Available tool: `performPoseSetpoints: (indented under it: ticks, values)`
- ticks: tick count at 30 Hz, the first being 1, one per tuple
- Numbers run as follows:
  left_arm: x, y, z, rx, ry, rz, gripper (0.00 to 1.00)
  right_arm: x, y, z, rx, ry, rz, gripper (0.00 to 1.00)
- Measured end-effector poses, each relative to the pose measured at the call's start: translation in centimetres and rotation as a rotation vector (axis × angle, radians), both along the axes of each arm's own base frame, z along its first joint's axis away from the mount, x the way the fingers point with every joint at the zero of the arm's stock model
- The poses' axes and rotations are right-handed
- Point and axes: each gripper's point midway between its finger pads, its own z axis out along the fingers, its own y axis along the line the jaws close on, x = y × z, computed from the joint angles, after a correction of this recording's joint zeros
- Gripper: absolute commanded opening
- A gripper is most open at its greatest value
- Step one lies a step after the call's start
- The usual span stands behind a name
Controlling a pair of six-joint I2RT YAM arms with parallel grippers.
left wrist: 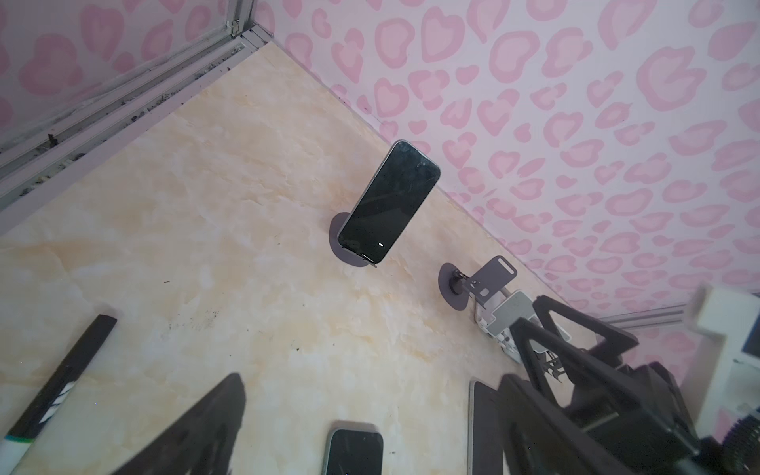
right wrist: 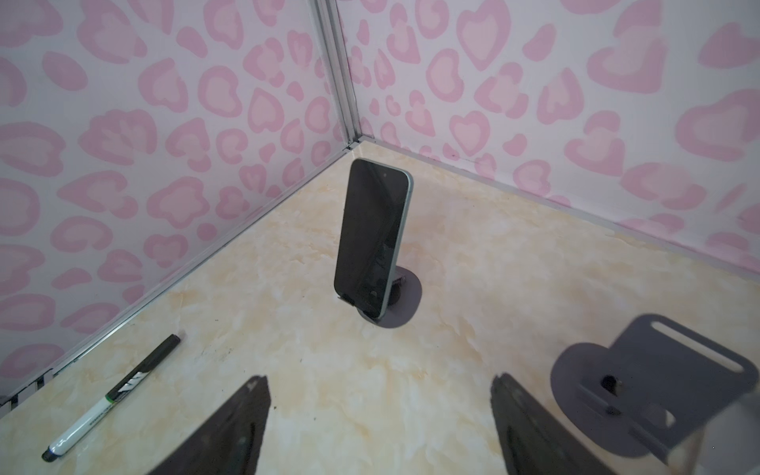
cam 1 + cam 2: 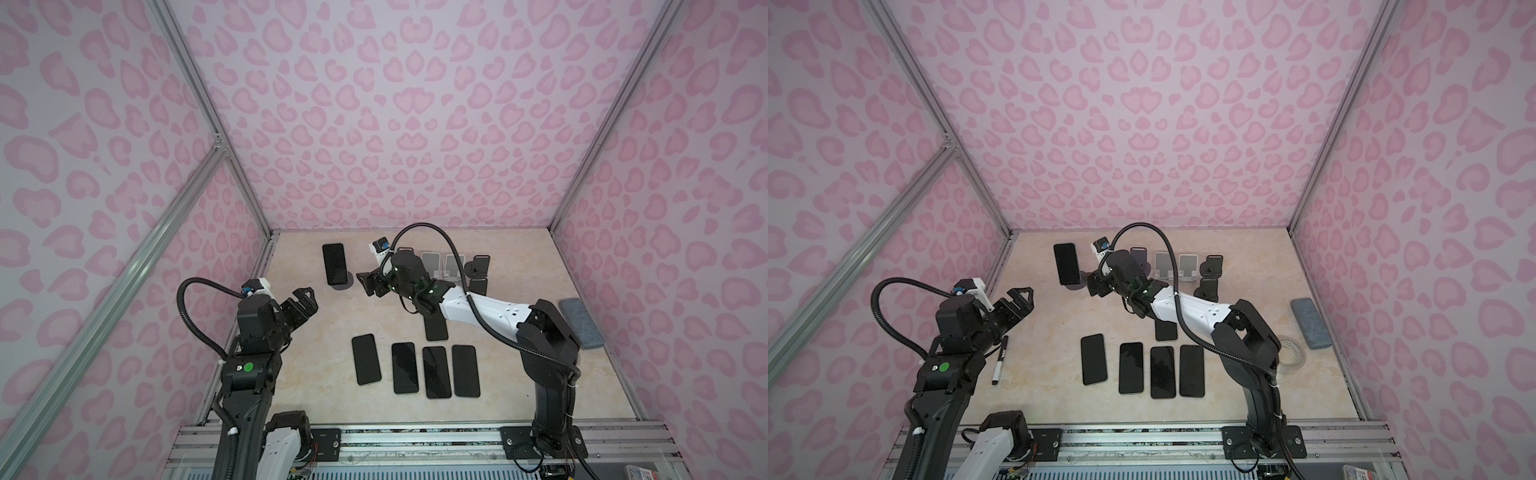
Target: Remove the phone from the phone stand
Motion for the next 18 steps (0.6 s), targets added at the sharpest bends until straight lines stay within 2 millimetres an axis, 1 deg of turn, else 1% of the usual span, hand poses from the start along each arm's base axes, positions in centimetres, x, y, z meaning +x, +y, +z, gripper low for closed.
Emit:
performPoseSetpoints:
  ticks: [4, 7, 9, 11, 14, 15, 18]
  values:
    - [0.9, -1.0, 0.3, 0.027, 0.015, -0.042, 0.98, -1.6, -3.3, 0.1, 0.008, 0.014, -0.034, 0.91]
    - [1.9, -2.0, -0.1, 0.066, 0.048, -0.067, 0.98, -2.6, -5.7, 0.7, 0.045, 0.033, -0.047, 0.93]
    - [2.7, -3.0, -0.6, 0.094, 0.079, -0.095, 0.98, -2.8, -7.8, 0.8, 0.079, 0.056, -0.071, 0.93]
    - [3.6, -3.6, -0.5, 0.119, 0.094, -0.109, 0.98, -2.8, -10.1, 0.4, 0.118, 0.086, -0.105, 0.94]
    - [5.3, -3.5, 0.3, 0.164, 0.101, -0.102, 0.98, -3.1, -13.4, -0.8, 0.184, 0.148, -0.162, 0.93]
    - [6.1, -3.5, 0.6, 0.181, 0.105, -0.103, 0.98, -3.4, -14.2, -1.1, 0.199, 0.164, -0.174, 0.94]
    - [8.4, -4.0, 1.2, 0.223, 0.123, -0.122, 0.98, -4.1, -15.6, -1.8, 0.224, 0.186, -0.190, 0.94]
